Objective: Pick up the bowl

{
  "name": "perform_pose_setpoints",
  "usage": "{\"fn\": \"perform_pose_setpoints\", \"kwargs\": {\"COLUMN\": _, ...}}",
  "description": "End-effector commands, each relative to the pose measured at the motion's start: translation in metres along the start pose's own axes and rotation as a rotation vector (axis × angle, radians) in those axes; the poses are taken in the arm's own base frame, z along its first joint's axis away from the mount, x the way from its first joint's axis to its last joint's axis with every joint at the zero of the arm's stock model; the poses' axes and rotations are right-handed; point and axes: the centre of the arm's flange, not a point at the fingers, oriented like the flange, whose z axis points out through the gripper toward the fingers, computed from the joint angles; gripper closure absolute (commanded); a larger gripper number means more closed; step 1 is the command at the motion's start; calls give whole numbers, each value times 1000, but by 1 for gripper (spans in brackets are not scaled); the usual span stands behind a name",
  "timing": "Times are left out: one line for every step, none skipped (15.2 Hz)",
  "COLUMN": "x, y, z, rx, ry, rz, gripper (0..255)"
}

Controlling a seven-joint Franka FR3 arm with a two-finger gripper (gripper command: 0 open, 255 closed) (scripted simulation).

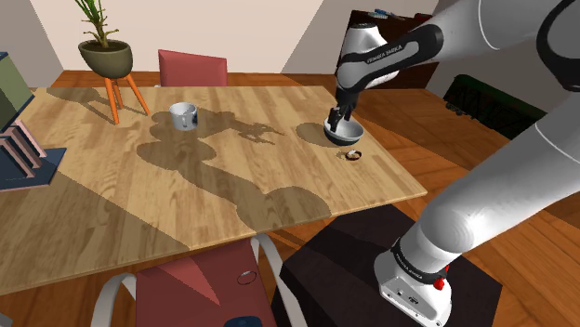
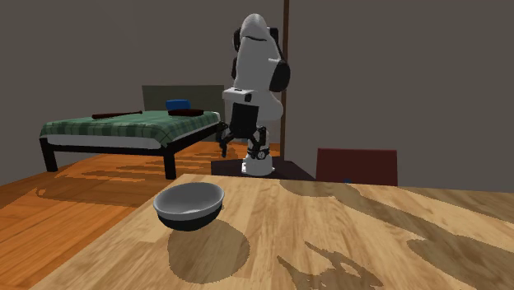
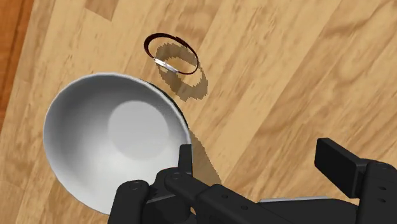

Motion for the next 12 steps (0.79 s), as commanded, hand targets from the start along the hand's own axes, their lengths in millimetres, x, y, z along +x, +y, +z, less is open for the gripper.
{"fn": "perform_pose_setpoints", "kwargs": {"x": 11, "y": 14, "z": 18, "rx": -8, "ry": 6, "rz": 3, "gripper": 0}}
{"fn": "perform_pose_setpoints", "kwargs": {"x": 17, "y": 21, "z": 26, "rx": -11, "ry": 8, "rz": 5, "gripper": 0}}
{"fn": "perform_pose_setpoints", "kwargs": {"x": 23, "y": 28, "z": 35, "rx": -15, "ry": 11, "rz": 7, "gripper": 0}}
{"fn": "perform_pose_setpoints", "kwargs": {"x": 29, "y": 36, "z": 43, "rx": -18, "ry": 13, "rz": 9, "gripper": 0}}
{"fn": "perform_pose_setpoints", "kwargs": {"x": 35, "y": 43, "z": 52, "rx": -22, "ry": 15, "rz": 10, "gripper": 0}}
{"fn": "perform_pose_setpoints", "kwargs": {"x": 41, "y": 50, "z": 60, "rx": -25, "ry": 18, "rz": 12, "gripper": 0}}
{"fn": "perform_pose_setpoints", "kwargs": {"x": 42, "y": 49, "z": 65, "rx": -25, "ry": 18, "rz": 12, "gripper": 0}}
{"fn": "perform_pose_setpoints", "kwargs": {"x": 42, "y": 49, "z": 70, "rx": -25, "ry": 18, "rz": 12, "gripper": 0}}
{"fn": "perform_pose_setpoints", "kwargs": {"x": 42, "y": 48, "z": 76, "rx": -25, "ry": 18, "rz": 12, "gripper": 0}}
{"fn": "perform_pose_setpoints", "kwargs": {"x": 42, "y": 47, "z": 81, "rx": -25, "ry": 18, "rz": 12, "gripper": 0}}
{"fn": "perform_pose_setpoints", "kwargs": {"x": 42, "y": 46, "z": 86, "rx": -25, "ry": 18, "rz": 12, "gripper": 0}}
{"fn": "perform_pose_setpoints", "kwargs": {"x": 42, "y": 45, "z": 91, "rx": -25, "ry": 18, "rz": 12, "gripper": 0}}
